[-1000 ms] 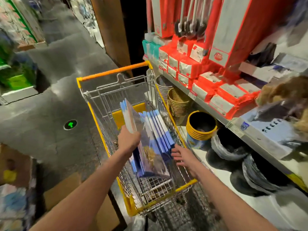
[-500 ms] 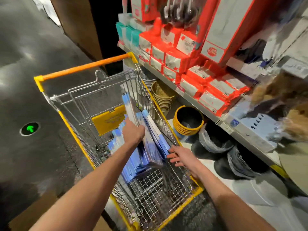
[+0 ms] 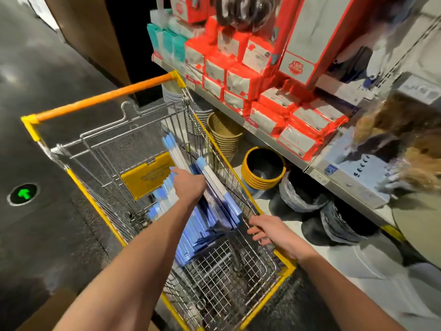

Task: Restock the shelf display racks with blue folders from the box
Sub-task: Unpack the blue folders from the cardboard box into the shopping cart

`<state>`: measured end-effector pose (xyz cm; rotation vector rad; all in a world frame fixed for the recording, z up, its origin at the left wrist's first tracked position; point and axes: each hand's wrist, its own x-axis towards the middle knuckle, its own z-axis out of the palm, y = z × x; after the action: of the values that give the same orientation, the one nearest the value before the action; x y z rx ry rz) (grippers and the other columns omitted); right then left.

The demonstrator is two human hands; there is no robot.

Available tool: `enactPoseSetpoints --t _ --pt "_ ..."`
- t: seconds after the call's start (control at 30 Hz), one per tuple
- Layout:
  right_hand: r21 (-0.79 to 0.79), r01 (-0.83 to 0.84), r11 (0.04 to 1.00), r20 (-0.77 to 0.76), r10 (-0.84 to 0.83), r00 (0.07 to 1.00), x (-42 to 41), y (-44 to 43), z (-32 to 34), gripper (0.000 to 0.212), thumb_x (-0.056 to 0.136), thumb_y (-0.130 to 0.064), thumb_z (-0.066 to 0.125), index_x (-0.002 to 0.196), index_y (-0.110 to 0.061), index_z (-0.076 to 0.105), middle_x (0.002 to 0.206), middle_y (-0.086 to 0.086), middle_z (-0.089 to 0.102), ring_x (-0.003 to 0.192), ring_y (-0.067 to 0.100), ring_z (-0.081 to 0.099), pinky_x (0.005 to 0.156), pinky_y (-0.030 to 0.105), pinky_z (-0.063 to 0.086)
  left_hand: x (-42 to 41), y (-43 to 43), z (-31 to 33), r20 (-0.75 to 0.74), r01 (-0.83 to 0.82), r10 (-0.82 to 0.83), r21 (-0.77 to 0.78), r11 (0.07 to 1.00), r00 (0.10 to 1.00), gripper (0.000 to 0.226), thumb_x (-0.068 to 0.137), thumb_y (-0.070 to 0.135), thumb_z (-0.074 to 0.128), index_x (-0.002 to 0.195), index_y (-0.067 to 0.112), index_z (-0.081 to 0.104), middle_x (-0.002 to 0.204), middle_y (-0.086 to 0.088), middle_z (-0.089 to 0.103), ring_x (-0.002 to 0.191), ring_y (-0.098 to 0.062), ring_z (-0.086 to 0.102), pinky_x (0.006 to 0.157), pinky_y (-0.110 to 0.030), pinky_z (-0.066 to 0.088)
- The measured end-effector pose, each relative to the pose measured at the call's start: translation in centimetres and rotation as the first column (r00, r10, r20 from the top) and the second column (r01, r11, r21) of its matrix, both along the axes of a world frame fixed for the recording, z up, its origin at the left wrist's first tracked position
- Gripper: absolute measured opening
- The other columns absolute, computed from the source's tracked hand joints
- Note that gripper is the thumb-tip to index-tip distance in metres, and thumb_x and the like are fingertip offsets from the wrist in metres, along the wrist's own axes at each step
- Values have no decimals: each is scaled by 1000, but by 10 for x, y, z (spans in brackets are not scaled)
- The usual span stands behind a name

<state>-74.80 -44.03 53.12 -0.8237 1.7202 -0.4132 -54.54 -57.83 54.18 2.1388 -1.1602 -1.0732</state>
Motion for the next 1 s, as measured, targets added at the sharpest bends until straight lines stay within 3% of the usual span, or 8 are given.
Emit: enactPoseSetpoints --t 0.17,0.3,0.47,0.53,0.63,0.73,0.9,1.0 --pt "-21 -33 999 16 33 999 -4 3 -4 25 101 -40 52 111 -21 63 100 0 74 79 11 64 63 23 47 -9 3 -34 9 9 -9 58 998 1000 83 92 5 54 157 -5 3 87 -9 57 69 -20 55 51 -32 42" --pt "-19 -16 1000 7 16 1000 -1 -8 -14 18 103 -35 49 105 -21 60 99 3 70 73 11 57 57 21 43 -24 -4 -71 21 41 -43 104 994 999 83 95 13 52 157 -1 0 113 -22 65 98 -36 65 70 -40 51" --pt "35 38 999 -26 -37 999 6 -11 -46 17 101 -37 54 92 -25 63 93 2 71 68 11 58 53 20 42 -47 -8 -113 84 94 -107 149 984 991 78 101 27 48 156 -1 1 108 -20 69 97 -40 66 82 -44 53" --pt "45 9 999 -68 -6 998 7 -11 -53 20 99 -40 55 89 -26 65 94 1 73 75 16 64 58 25 45 -46 -15 -128 176 185 -209 142 973 962 80 102 36 46 155 -6 3 108 -19 70 100 -40 66 90 -45 50" --pt "66 -56 996 -114 63 991 9 -13 -68 27 100 -41 52 100 -18 66 99 9 72 88 26 69 69 39 51 -37 -23 -149 297 420 -483 254 871 824 89 101 58 40 150 -10 11 114 -17 70 107 -39 65 96 -45 44" --pt "75 -80 994 -123 89 988 17 -14 -77 32 101 -36 52 112 -9 64 101 12 71 98 32 69 91 49 56 -30 -25 -155 349 516 -580 267 814 736 87 97 69 38 143 -5 26 112 -14 70 106 -37 66 94 -43 43" --pt "158 -247 956 -186 275 943 22 -7 -91 24 100 -24 56 121 -12 61 110 8 69 102 22 65 97 41 54 -12 -32 -150 450 628 -672 269 730 588 80 96 73 29 130 1 42 100 -13 71 96 -35 68 75 -40 42" --pt "242 -388 889 -231 441 867 30 -1 -91 27 104 -33 44 119 -15 57 111 10 66 100 22 65 89 34 55 6 -15 -141 462 652 -631 139 745 623 66 100 66 31 125 5 41 87 -12 69 79 -34 66 64 -37 41"
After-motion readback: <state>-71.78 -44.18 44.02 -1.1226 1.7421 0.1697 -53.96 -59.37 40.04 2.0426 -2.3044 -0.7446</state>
